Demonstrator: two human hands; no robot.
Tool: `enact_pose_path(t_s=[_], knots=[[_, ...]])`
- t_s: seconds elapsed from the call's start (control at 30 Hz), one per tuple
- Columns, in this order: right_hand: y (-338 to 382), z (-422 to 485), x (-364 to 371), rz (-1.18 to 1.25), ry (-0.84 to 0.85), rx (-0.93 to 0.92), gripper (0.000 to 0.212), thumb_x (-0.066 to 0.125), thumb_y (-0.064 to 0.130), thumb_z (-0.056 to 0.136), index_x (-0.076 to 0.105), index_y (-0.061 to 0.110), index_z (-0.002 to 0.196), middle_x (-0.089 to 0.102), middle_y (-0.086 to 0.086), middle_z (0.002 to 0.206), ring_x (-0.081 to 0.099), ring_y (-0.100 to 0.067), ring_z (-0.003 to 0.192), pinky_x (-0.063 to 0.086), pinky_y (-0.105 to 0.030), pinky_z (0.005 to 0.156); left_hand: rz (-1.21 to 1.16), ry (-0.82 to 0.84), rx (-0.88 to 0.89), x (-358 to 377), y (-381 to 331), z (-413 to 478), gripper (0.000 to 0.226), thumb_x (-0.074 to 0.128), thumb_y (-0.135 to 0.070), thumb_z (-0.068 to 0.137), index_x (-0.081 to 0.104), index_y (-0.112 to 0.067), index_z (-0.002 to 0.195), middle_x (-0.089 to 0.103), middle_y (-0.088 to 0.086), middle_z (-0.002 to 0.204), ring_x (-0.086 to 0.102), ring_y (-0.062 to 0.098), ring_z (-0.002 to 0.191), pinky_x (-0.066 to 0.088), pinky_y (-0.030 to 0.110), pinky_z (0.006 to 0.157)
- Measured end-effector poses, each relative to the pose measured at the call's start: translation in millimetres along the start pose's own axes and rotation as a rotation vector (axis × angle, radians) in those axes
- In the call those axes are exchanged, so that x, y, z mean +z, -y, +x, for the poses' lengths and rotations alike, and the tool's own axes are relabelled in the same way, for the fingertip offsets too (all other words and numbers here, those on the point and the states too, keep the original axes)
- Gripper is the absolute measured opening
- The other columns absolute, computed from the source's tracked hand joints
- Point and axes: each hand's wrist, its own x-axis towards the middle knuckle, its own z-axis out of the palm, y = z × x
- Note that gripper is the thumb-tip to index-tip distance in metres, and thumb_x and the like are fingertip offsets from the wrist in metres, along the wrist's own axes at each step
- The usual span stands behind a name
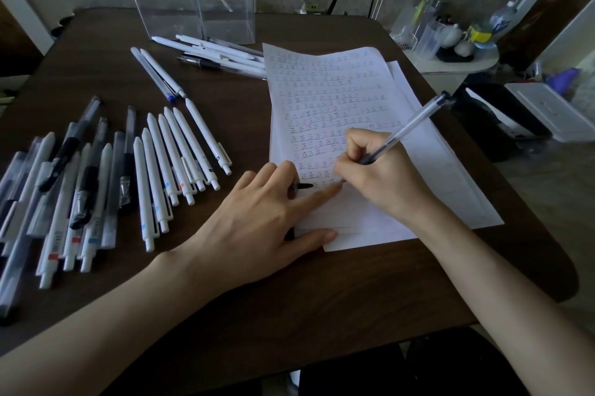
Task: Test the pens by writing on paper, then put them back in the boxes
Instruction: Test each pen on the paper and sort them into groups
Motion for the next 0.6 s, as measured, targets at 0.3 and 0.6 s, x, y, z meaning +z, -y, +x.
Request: enact_pose_path(t_s=[0.3,0.6], knots=[[10,3,-4,0.302,0.060,-0.068,0.015,0.072,0.019,0.081,0.058,0.012,0.079,0.060,0.004,0.058,0.054,-0.007,0.054,0.042,-0.018,0.050,-0.409,-0.135,-0.287,-3,5,5,0.036,0.034,-0.018,0.097,0.027,-0.013,0.133,0.054,-0.002,0.104,0.052,0.002,0.086,0.039,0.005,0.072],[13,0,-9,0.530,0.162,-0.049,0.021,0.044,0.015,0.092,0.051,0.007,0.074,0.060,-0.003,0.057,0.054,-0.017,0.055,0.041,-0.023,0.052,-0.361,-0.314,-0.212,-3,13,5,0.025,0.056,-0.030,0.092,0.062,-0.011,0.106,0.067,0.000,0.094,0.062,0.009,0.079,0.054,0.028,0.070]])
